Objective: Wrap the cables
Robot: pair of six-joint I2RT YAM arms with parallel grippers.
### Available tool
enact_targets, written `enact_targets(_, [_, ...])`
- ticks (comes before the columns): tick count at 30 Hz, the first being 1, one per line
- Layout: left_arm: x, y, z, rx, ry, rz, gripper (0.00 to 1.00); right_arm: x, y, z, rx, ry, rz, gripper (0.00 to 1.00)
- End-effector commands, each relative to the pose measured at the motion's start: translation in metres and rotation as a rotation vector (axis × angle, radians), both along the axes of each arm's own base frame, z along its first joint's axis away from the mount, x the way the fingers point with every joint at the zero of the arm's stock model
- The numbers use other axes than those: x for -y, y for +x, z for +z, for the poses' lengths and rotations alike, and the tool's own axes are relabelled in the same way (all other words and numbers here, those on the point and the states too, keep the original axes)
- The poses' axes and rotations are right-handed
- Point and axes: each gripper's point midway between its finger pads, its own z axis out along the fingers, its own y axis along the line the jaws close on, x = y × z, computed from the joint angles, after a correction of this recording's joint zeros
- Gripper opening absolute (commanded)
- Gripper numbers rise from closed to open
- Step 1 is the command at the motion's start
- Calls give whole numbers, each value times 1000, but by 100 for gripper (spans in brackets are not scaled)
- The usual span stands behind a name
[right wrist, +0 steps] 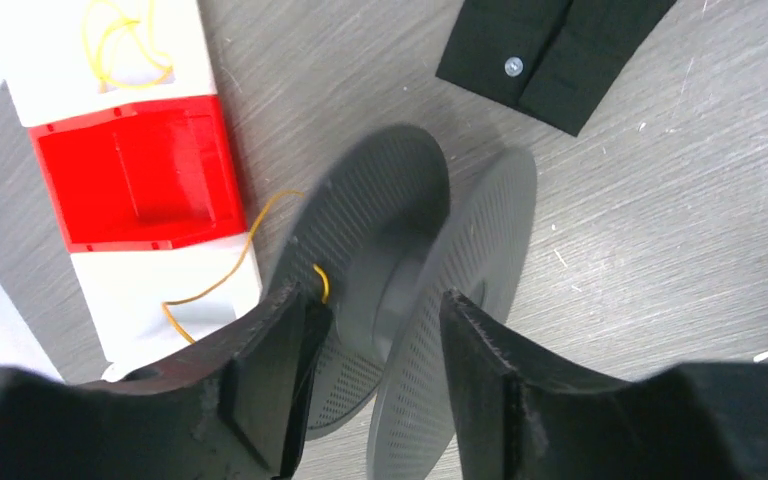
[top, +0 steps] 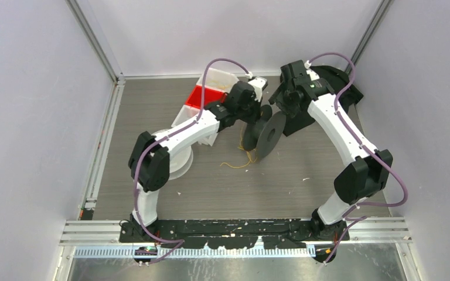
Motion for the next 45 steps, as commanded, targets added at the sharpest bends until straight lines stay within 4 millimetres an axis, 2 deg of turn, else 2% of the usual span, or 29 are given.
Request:
enact_targets(1, [-10, -15, 94, 20, -270, -167, 0, 17, -6, 82, 201, 21, 14, 59])
enact_targets(3, [-21, -24, 106, -33, -316, -248, 0, 31, -12, 102, 249, 9, 15, 62])
enact_targets(6, [-39, -47, 124, -135, -342, -417, 1, 49, -22, 126, 319, -32, 65, 66])
enact_targets(9, [-66, -93, 130, -292, -296, -598, 1, 53, -31, 136, 384, -106, 212, 66])
enact_targets(11, [-89, -133, 122, -403, -231, -665, 1, 42, -37, 132, 415, -118, 341, 65])
enact_targets(15, [-116, -191, 107, -530, -240, -685, 0, 4, -50, 110, 476, -46, 619, 67])
enact_targets(17, [-122, -215, 103, -557, -248, -706, 1, -15, -57, 97, 513, 9, 741, 67])
enact_targets(18, [-126, -224, 100, -552, -231, -705, 0, -22, -59, 83, 525, 34, 785, 67])
enact_targets(20, [-135, -237, 98, -519, -197, -703, 0, -30, -59, 70, 571, 75, 807, 67])
enact_targets(23, [-146, -243, 99, -471, -146, -706, 1, -46, -65, 52, 596, 154, 877, 67])
enact_targets(26, [-149, -245, 111, -455, -124, -726, 0, -65, -72, 27, 550, 213, 955, 67])
enact_targets(31, [-149, -242, 129, -519, -168, -742, 0, -120, -104, -18, 605, 79, 1183, 73])
enact_targets(37, [-144, -243, 155, -534, -253, -764, 0, -150, -103, -37, 709, 154, 1203, 75])
enact_targets(42, [-142, -242, 173, -487, -291, -778, 0, -175, -108, -50, 707, 216, 1284, 75])
enact_targets(45, [-142, -241, 183, -456, -302, -777, 0, -188, -105, -63, 674, 218, 1294, 75])
